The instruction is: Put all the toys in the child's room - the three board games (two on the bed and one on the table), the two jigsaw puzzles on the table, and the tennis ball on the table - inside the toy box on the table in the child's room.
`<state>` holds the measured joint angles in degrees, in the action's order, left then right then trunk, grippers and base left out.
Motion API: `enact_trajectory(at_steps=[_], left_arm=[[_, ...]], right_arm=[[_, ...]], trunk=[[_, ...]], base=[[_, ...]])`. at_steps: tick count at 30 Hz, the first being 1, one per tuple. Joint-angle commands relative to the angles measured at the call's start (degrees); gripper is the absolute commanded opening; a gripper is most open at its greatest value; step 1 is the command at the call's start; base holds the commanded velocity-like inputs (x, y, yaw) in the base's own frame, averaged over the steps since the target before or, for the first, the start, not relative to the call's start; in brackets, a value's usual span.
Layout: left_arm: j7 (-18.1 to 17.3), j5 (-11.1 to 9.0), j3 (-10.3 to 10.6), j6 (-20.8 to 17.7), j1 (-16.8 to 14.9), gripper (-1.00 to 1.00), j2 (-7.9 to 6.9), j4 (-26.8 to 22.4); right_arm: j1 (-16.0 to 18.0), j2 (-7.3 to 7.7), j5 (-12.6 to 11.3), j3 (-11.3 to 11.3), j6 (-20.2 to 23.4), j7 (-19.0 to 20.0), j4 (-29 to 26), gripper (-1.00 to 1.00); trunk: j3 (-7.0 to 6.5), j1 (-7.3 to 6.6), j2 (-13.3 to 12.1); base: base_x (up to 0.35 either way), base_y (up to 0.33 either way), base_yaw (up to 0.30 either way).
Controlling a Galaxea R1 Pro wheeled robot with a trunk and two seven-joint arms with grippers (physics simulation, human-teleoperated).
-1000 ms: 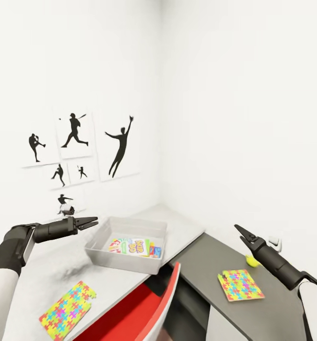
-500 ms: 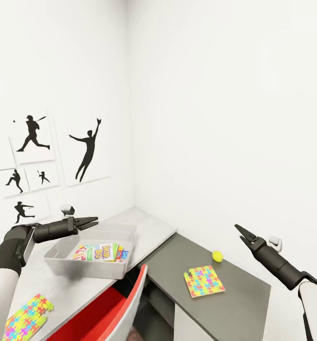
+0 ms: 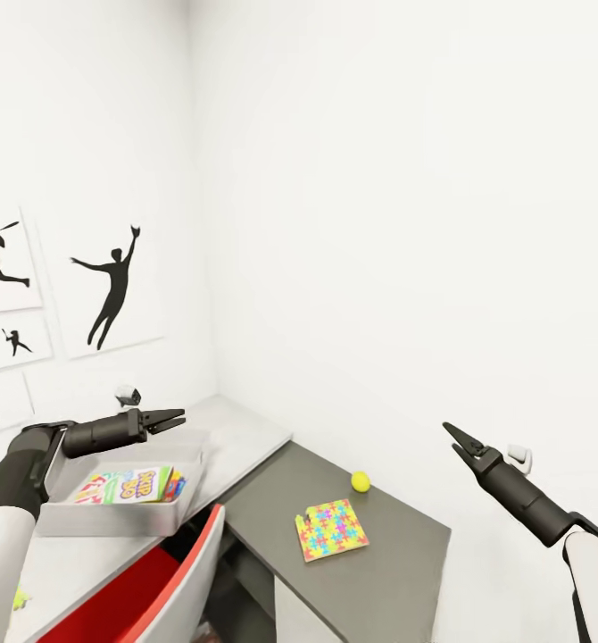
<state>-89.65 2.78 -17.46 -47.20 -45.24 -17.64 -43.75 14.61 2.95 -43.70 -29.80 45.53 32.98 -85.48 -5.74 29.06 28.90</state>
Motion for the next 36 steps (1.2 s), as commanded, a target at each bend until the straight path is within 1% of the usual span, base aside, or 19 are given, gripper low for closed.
enact_trajectory(at_steps=[1,17,20,29,36], left_arm=[[-0.35,0.3,-0.08,-0.59,-0.03,1.0,0.03,-0.02],[-0.35,0.3,-0.11,-0.61,-0.03,1.0,0.05,-0.02],[-0.35,0.3,-0.11,-0.61,-0.03,1.0,0.05,-0.02],[-0.35,0.32,-0.12,-0.61,-0.03,1.0,0.06,-0.02],[-0.35,0.35,-0.15,-0.61,-0.01,1.0,0.06,-0.02]], right_arm=[[0.04,0.0,-0.13,-0.11,0.39,0.16,0.04,1.0],[0.06,0.08,-0.24,-0.17,0.45,0.24,0.14,1.0],[0.05,0.09,-0.2,-0.17,0.44,0.24,0.14,1.0],[0.07,0.11,-0.19,-0.17,0.44,0.24,0.14,1.0],[0.07,0.12,-0.17,-0.18,0.45,0.24,0.14,1.0]], trunk=[[0.06,0.02,0.04],[1.15,0.02,0.04],[1.38,0.02,0.04],[2.09,0.02,0.04],[2.63,0.02,0.04]], base=[[0.0,-0.296,-0.076],[0.0,-0.294,-0.12],[0.0,-0.196,-0.14],[0.0,-0.035,-0.142],[0.0,0.116,-0.146]])
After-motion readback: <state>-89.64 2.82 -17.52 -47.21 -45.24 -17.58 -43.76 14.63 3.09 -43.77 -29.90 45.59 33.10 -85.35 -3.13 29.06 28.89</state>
